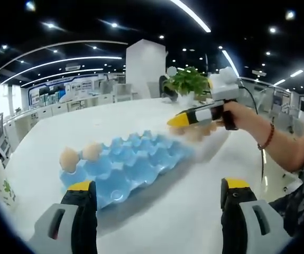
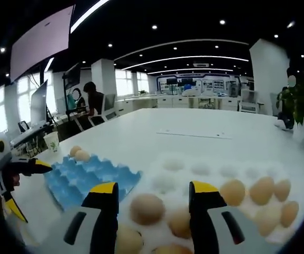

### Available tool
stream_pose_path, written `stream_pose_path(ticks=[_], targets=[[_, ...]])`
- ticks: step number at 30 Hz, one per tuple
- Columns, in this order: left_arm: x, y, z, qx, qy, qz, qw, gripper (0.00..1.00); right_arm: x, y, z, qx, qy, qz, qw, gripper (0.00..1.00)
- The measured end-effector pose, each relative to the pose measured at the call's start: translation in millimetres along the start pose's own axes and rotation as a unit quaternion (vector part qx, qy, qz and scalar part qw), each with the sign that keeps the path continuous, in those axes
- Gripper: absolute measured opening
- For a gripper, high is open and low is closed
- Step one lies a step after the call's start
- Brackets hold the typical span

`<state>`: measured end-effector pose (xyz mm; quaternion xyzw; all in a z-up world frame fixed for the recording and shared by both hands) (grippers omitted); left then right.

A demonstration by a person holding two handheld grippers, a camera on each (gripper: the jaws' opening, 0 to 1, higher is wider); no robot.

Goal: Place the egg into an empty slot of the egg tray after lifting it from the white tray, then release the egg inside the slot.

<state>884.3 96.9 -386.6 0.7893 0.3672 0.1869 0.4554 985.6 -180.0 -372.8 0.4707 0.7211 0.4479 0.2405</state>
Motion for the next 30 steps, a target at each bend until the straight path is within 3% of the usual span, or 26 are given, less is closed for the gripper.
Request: stream_pose_path(ticks=[20,30], targets=[[1.1,1.7,4.9,0.003,-0.002,-0.001,1.0,1.0,-37.3,0.2,-15.1,-0.025,-0.05,0.029,0.998,0.56],[0.1,3.5,6.1,0.001,-0.005,0.0,1.0,1.0,-52.0,-4.7,-11.9,-0.017,-0.07,0.04,0.9966,0.57]])
Point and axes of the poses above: the point that each gripper's makers call its tool centre point, and the gripper's own axes: z roughly forward along the fingers, x roughly to its left, y roughly out of its top, the point moved 10 cm from there along -z, roughly backward along the fingers, and after that the axes turned 10 degrees about x, right-handed, at the moved point
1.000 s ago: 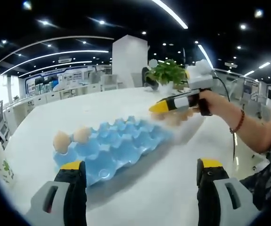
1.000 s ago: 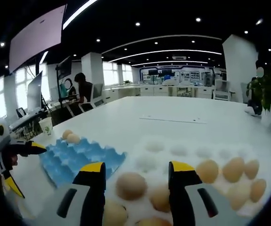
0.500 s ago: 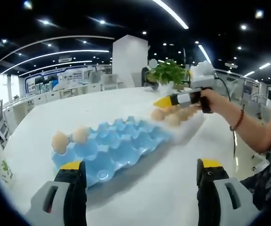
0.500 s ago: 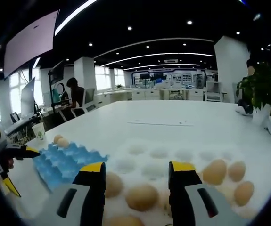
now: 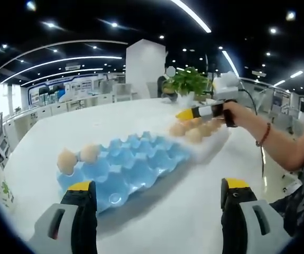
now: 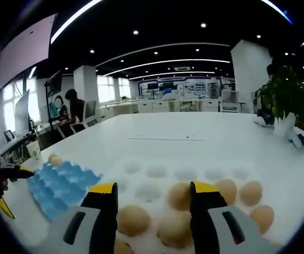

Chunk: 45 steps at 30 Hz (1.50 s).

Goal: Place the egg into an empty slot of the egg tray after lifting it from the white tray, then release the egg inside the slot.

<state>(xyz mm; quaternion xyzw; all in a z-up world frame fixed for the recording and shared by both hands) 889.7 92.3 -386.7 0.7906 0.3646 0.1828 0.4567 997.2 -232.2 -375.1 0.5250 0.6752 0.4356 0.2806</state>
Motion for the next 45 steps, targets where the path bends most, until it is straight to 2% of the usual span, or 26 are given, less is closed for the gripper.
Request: stream_pose_path(ticks=[9,15,20,24,25,32,45], targets=[[-0.6,0.9,0.7,0.003,0.001,0.003,1.0,1.0,-9.3,-2.1,11.5,0.004,-0.017,0.009,0.9998,0.55],[1.5,0.2,1.1,0.008,0.003,0.003,1.0,1.0,-17.0,-1.4,18.5,0.001,-0.032,0.013,0.9994,0.44],[2.1,-0.1,1.7,0.008,0.003,0.003,1.0,1.0,-19.0,-1.1,22.3,0.015,-0.048,0.026,0.9984,0.4],[1.9,-2.7,1.0,0.01,0.004,0.001,0.9999,1.0,-22.7,-4.2,24.4,0.047,-0.092,0.006,0.9946,0.3],[2.1,-3.4,0.6,0.011,0.005,0.0,0.9999,1.0,-21.4,-2.5,25.2,0.039,-0.091,0.002,0.9951,0.31],[3.2,-4.6,-1.9,0.011,0.009,-0.002,0.9999,1.0,-24.6,-2.2,25.6,0.037,-0.096,0.023,0.9944,0.28],[0.8,-4.7,-2.0,0.013,0.008,-0.002,0.9999,1.0,-24.5,-2.6,21.8,0.023,-0.092,0.029,0.9951,0.27]])
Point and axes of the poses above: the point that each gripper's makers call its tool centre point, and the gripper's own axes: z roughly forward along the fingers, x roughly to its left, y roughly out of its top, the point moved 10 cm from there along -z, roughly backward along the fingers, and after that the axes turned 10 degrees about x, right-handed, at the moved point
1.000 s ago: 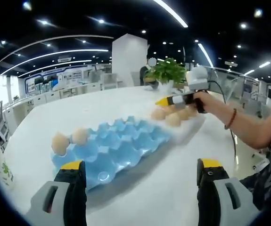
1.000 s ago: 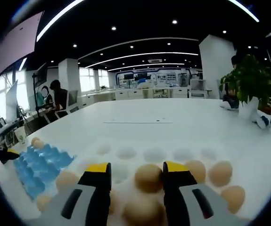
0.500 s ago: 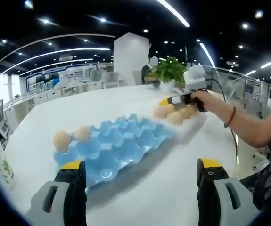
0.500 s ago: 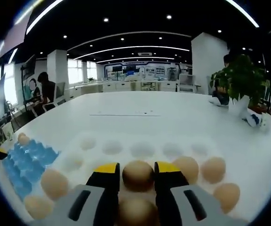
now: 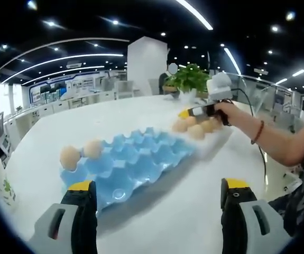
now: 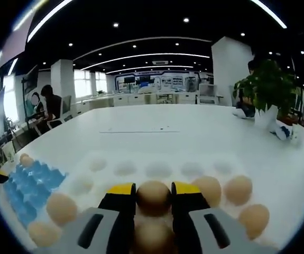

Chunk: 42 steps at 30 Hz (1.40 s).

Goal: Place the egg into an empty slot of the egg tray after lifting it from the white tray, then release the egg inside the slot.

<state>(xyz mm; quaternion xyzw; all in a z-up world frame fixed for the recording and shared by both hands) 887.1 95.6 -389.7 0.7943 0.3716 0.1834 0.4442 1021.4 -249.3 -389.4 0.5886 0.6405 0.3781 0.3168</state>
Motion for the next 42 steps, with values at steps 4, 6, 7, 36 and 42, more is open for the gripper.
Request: stream_pose_path(ticks=[4,6,7,36,42], targets=[[0.1,0.2,0.0,0.001,0.001,0.001,1.0,1.0,0.0,2.6,-2.0,-0.016,0.008,0.003,0.9998,0.27],[0.0,0.7,0.4,0.001,0.0,0.001,1.0,1.0,-0.7,3.3,-4.0,-0.019,0.016,0.011,0.9996,0.27],[-0.3,1.1,0.5,0.0,0.0,0.001,1.0,1.0,-0.9,4.0,-4.5,-0.021,0.019,0.013,0.9995,0.27],[-2.3,-1.4,-8.6,-0.003,0.003,0.004,1.0,0.99,48.9,19.9,-26.0,-0.046,0.092,0.011,0.9946,0.27],[-0.9,-1.8,-9.4,-0.004,0.004,0.004,1.0,0.99,60.1,21.4,-24.9,-0.044,0.108,0.007,0.9931,0.27]])
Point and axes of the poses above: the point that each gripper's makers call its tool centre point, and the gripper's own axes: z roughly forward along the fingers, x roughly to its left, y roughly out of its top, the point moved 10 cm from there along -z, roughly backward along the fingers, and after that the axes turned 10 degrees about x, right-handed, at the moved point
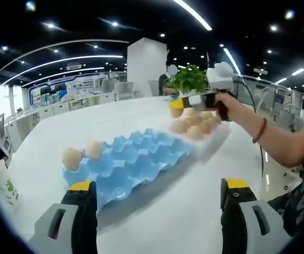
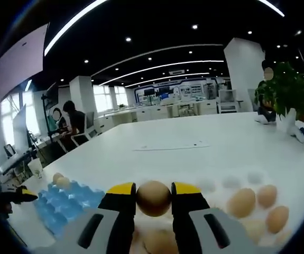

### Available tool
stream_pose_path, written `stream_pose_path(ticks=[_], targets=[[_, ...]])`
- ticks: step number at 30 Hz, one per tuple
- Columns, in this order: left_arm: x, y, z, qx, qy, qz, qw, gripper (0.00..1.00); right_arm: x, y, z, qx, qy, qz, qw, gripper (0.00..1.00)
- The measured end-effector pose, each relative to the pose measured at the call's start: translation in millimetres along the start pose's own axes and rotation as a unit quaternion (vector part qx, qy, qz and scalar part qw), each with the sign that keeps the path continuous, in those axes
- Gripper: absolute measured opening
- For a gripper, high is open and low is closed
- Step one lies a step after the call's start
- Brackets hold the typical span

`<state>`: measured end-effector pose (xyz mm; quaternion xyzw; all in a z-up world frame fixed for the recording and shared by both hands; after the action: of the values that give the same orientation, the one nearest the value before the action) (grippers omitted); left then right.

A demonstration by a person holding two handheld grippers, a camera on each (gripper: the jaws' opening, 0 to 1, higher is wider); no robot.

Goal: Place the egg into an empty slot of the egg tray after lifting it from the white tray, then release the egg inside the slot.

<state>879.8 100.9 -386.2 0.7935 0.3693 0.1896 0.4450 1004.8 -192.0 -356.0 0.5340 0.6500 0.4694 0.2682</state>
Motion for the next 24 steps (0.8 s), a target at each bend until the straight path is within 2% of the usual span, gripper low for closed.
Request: stream_pose_path(ticks=[24], targets=[[1.8,-1.1,-0.1,0.001,-0.001,-0.001,1.0,0.99,46.6,-1.0,19.7,0.015,0.057,-0.043,0.9973,0.27]])
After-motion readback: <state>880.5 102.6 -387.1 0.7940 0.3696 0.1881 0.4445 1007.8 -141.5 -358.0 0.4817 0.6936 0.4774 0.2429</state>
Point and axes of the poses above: the point that each gripper's makers call its tool centre point, and the gripper's own axes: z roughly forward along the fingers, x roughly to its left, y roughly out of its top, the point moved 10 cm from there along -z, roughly backward along the fingers, and after that the axes turned 10 degrees about x, right-handed, at the moved point
